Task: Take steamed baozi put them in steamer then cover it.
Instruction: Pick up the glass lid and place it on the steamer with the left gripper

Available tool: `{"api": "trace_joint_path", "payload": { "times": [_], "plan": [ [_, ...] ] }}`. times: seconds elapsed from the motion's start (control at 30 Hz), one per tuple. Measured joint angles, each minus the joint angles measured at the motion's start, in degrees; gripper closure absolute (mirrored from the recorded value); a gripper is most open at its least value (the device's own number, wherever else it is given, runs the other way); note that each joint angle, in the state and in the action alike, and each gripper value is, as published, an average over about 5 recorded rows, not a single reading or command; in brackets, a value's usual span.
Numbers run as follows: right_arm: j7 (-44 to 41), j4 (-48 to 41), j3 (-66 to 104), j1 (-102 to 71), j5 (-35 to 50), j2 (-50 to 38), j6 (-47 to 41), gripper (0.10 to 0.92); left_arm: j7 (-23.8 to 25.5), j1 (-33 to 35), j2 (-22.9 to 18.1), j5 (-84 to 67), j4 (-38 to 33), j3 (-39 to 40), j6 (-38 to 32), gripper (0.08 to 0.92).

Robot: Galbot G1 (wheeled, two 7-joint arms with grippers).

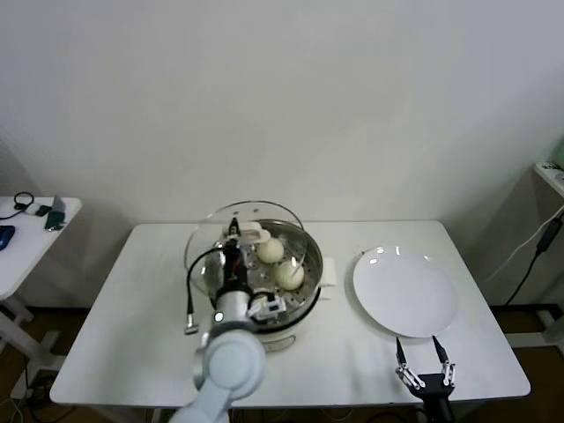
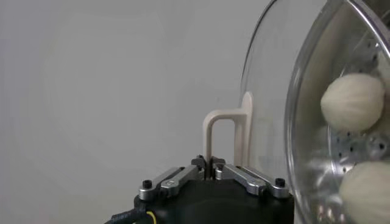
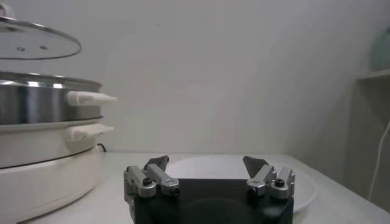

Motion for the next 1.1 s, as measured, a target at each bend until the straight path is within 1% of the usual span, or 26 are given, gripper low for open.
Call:
{"api": "trace_joint_path", "payload": {
  "times": [0.23,0.43,0.7,1.1],
  "plan": [
    [0.3,-0.6,-0.3,0.2,0.4,-0.3,0.8,0.203,-0.5,0.8,-4.4,4.3,2.9,1.6,-0.6,0.862],
    [0.7,-1.0,-0.1,0.1,1.3,-1.0,1.4,0.203,-1.3,1.4,-6.6,6.5,5.2,1.8,-0.7,0.862],
    [1.0,-1.0,0.3,0.0,2.1,-1.3,1.9,0.203,-2.5,2.1,-7.5,7.5,7.2,1.8,-0.8,0.862],
    [1.0,-1.0,0.5,-0.4,2.2,-1.1,2.2,0.203,-4.4,2.3,-7.4,6.7,9.3,1.3,-0.6,0.862]
  ]
}}
